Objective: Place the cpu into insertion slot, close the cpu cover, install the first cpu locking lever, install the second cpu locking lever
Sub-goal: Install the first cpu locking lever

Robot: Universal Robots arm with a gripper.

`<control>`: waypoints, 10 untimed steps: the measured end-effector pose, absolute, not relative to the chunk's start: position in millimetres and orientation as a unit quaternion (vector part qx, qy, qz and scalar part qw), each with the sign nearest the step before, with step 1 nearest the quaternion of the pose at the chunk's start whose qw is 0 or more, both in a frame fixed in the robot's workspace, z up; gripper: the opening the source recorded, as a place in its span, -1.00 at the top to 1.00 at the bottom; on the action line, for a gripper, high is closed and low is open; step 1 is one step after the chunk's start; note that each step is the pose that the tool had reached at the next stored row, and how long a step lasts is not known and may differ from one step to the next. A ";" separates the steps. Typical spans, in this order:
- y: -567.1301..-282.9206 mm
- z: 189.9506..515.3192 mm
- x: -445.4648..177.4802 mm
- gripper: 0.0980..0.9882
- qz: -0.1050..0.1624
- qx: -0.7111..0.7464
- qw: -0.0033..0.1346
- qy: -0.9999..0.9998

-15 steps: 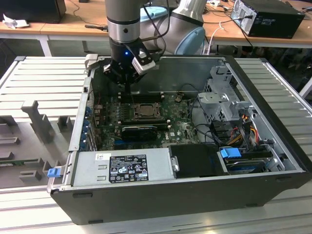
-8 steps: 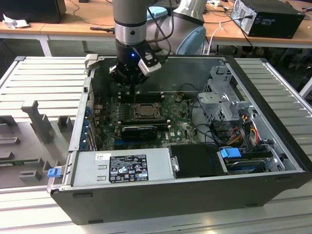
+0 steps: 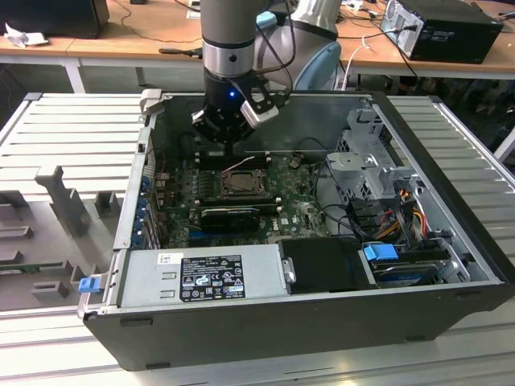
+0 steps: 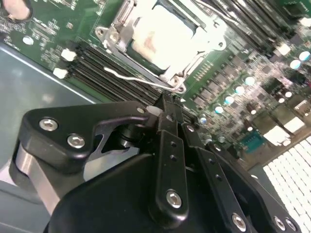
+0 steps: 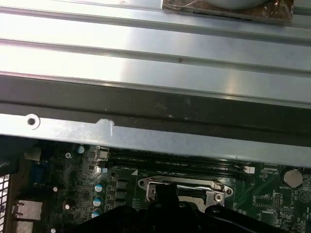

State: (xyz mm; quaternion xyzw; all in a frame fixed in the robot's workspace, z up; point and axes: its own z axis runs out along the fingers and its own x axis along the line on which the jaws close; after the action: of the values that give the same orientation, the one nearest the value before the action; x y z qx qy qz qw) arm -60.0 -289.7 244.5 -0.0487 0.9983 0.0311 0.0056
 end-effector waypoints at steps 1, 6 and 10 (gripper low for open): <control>-289.9 244.3 -59.6 0.98 0.038 -0.049 0.006 0.998; -290.5 233.4 -52.0 0.98 0.045 -0.038 0.007 0.998; -290.5 224.0 -40.7 0.98 0.063 -0.038 0.007 0.997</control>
State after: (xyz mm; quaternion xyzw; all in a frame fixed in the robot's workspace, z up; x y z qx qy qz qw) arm -40.7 -290.5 224.0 -0.0377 0.9973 0.0630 0.0074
